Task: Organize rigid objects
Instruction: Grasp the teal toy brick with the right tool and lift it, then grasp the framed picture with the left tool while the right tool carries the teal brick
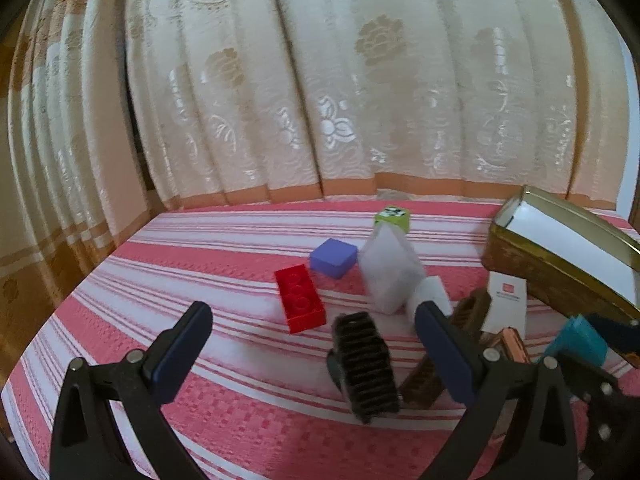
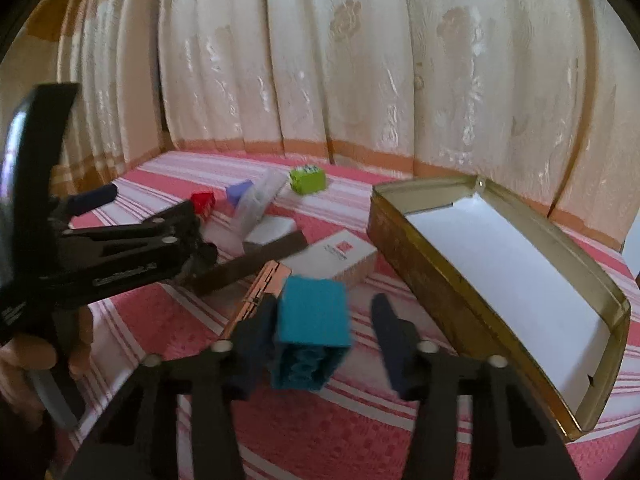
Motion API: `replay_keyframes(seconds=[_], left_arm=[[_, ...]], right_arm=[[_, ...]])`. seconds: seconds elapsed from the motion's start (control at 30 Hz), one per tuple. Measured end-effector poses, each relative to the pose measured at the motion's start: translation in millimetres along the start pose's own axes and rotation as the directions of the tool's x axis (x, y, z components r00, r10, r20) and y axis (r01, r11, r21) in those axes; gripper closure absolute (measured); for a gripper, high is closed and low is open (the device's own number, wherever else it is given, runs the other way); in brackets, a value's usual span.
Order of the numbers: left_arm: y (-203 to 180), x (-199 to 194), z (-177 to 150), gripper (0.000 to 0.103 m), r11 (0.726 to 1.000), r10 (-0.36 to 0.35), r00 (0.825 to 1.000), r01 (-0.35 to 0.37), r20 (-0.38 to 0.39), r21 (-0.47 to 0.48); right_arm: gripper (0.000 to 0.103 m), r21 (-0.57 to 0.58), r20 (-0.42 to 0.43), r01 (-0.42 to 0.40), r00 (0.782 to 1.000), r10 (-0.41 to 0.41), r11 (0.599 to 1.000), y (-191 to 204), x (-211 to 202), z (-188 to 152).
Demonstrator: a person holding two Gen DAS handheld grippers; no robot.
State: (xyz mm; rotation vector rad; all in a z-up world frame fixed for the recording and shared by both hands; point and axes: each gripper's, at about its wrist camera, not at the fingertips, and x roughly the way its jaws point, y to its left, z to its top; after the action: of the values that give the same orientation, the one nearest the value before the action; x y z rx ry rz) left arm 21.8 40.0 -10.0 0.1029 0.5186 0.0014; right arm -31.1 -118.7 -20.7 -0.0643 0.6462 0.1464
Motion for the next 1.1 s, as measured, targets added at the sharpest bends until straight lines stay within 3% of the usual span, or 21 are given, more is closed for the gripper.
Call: replay_keyframes(seconds=[0.13,0.23,0.33,0.47,0.57,0.67,0.77,0.9,1.1], left_arm=[[-5.4,-1.4,-0.6,0.001,0.999,-0.046,0.999,0.046,-0.008,0.013],[-9.5,-4.3,-1.3,0.001,0.997,-0.066,0.998,0.066,0.002,0.027],[-11.3,-5.2,-1.8,0.001,0.995,-0.089,0.996,0.089,-0.001,0.035],[-12.1,-4.1,-1.4,0.001,0.991,-0.128,0.992,0.128,-0.013,0.024],[-13.5,-4.0,-2.5,0.009,0.984,-0.176,0.984,0.176,-0.028,0.007],[-19.3,-4.6,-4.6,0.018,0.972,-0.236,0.970,0.235,-0.063,-0.018],[-31.1,-11.8,-9.0,0.021,0.954,-0.299,0.949,0.297,-0.099,-0.040],[-56.5,-17.5,-16.7,0.021,0.961,-0.275,0.950,0.278,-0.146,0.003],[-88.9,-11.4,-21.1,0.022,0.972,-0.220,0.951,0.233,-0.217,0.034]], right_arm=[[0.059,0.002,-0.046,-0.013,0.999,0.014,1.000,-1.1,9.7,0.2],[0.069,-0.016,-0.096,-0.022,0.995,0.020,1.000,2.7,19.2,0.5],[0.069,-0.005,-0.134,-0.034,0.990,0.033,0.999,0.4,26.7,0.9],[0.069,0.063,-0.101,-0.069,0.992,0.076,0.996,-12.6,20.4,0.3],[0.069,0.124,-0.022,-0.083,0.996,0.087,0.989,-24.0,6.6,0.0],[0.069,0.111,0.077,-0.002,0.997,-0.006,0.994,-26.0,-9.9,3.4],[0.069,0.131,0.172,0.088,0.979,-0.110,0.988,-33.1,-28.8,6.2],[0.069,0.190,0.211,0.169,0.955,-0.208,0.967,-47.0,-39.1,11.9],[0.069,0.214,0.216,0.221,0.939,-0.266,0.952,-55.7,-45.3,14.9]])
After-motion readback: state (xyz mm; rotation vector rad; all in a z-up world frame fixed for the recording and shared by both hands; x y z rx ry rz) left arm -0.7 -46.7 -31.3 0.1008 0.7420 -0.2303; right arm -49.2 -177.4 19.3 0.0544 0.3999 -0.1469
